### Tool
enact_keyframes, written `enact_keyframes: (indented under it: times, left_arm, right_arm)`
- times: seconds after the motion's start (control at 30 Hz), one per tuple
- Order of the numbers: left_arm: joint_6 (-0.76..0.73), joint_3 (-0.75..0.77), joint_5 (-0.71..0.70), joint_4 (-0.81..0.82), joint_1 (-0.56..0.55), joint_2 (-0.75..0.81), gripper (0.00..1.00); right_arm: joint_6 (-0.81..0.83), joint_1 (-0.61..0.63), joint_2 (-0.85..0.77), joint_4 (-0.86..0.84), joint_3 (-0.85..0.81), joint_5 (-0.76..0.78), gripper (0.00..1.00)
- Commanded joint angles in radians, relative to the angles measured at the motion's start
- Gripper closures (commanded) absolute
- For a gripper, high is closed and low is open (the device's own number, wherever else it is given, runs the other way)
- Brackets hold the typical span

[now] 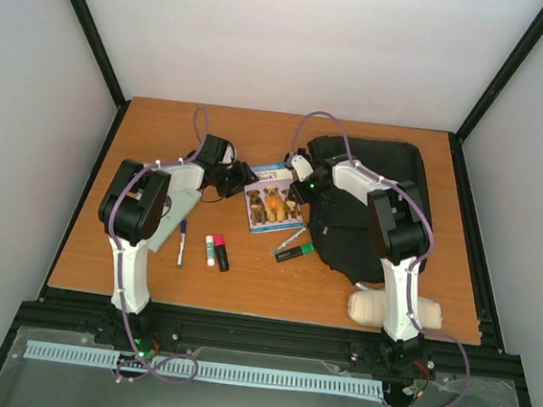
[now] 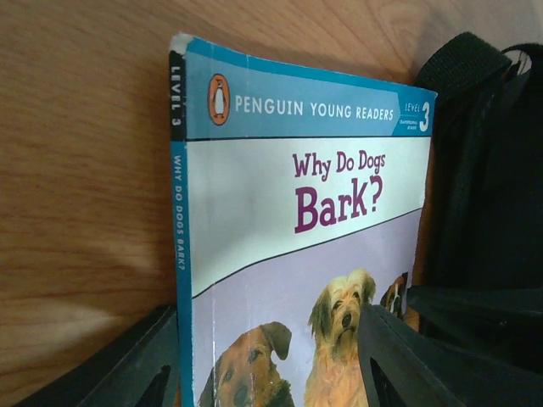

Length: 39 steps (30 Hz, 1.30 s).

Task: Pack the student bag
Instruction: Pick up the book from the center of the board.

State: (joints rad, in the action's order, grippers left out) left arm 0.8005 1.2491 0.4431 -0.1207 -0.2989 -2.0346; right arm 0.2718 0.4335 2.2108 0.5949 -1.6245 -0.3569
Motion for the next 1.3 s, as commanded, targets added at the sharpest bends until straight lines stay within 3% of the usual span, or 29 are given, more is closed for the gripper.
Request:
enact_keyframes:
  times: [0.0, 0.13, 0.4, 0.57, 0.87, 1.13, 1.27]
  left_arm:
    - [0.077, -0.029, 0.108, 0.089, 0.0, -0.041, 0.44]
    - [0.108, -0.037, 0.172, 0.168, 0.0, -0.026, 0.53]
    - [0.103, -0.039, 0.205, 0.179, 0.0, 0.032, 0.86]
    - [0.097, -0.055, 0.207, 0.17, 0.0, 0.077, 0.98]
    - [-0.047, -0.047, 0.126, -0.025, -0.001, 0.291, 0.99]
    - [-0.162, -0.028, 0.131, -0.191, -0.002, 0.512, 0.99]
    - [-0.181, -0.04, 0.211, -0.195, -0.007, 0.615, 0.99]
  right_arm:
    - [0.003, 0.021, 0.079, 0.074, 0.014, 0.04, 0.72]
    - [0.006, 0.037, 0.098, 0.078, 0.013, 0.042, 0.73]
    - [0.004, 0.049, 0.099, 0.08, 0.013, 0.041, 0.72]
    - [0.003, 0.049, 0.089, 0.08, 0.018, 0.032, 0.72]
    - [-0.003, 0.034, -0.107, 0.094, 0.026, -0.027, 0.65]
    - [0.018, -0.035, -0.477, 0.102, 0.144, -0.13, 0.31]
    - [0.007, -0.116, -0.657, 0.14, 0.204, -0.235, 0.21]
